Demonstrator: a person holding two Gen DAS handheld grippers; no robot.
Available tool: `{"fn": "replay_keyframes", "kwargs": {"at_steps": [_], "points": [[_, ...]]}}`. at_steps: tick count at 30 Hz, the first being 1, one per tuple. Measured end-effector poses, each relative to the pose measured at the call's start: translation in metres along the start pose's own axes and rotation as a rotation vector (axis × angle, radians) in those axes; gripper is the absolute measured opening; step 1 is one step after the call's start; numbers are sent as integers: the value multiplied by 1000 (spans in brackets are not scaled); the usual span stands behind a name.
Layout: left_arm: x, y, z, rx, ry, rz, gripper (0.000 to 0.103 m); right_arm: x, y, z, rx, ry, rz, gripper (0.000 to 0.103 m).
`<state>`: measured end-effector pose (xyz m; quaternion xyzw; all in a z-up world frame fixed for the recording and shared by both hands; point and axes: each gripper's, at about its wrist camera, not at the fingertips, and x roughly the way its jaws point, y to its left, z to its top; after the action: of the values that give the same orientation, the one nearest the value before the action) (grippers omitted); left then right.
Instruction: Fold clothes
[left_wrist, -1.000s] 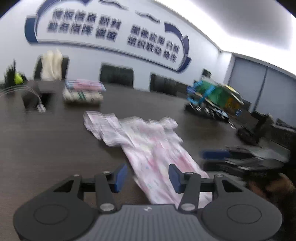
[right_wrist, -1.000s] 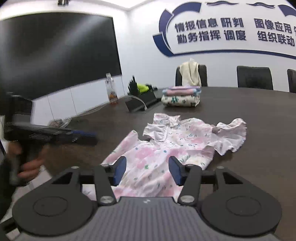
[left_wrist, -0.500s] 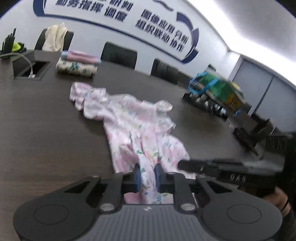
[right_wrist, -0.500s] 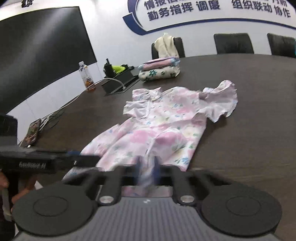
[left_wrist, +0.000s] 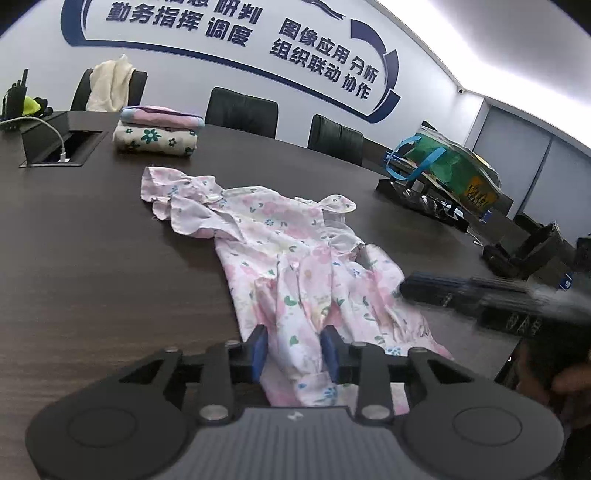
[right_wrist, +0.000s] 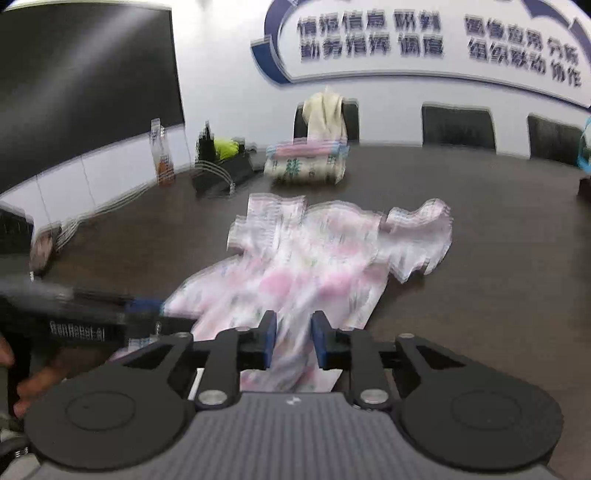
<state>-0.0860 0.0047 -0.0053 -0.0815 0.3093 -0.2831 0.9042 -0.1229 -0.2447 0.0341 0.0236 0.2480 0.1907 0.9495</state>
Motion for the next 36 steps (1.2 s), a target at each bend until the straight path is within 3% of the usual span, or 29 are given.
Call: {"fn": "replay_keyframes", "kwargs": {"at_steps": [3, 9, 15, 20, 23, 36], "points": [[0, -1, 0, 13, -4, 6, 31, -7, 2, 7, -20, -36, 37, 21], [-14, 5, 2, 41, -54, -5, 42, 17, 18, -9, -64, 62, 73, 21], [-49, 9, 3, 130, -132, -54, 44, 27, 19, -17, -74, 89, 79, 21], [-47, 1, -7, 184, -103, -131, 48, 19, 15, -10, -57, 65, 94, 23], [-41, -2, -11, 208, -83, -129, 48, 14, 11, -6, -19, 44, 120, 28], [-54, 2, -12, 230, -127, -175, 55, 25, 10, -14, -11, 87, 119, 30]]}}
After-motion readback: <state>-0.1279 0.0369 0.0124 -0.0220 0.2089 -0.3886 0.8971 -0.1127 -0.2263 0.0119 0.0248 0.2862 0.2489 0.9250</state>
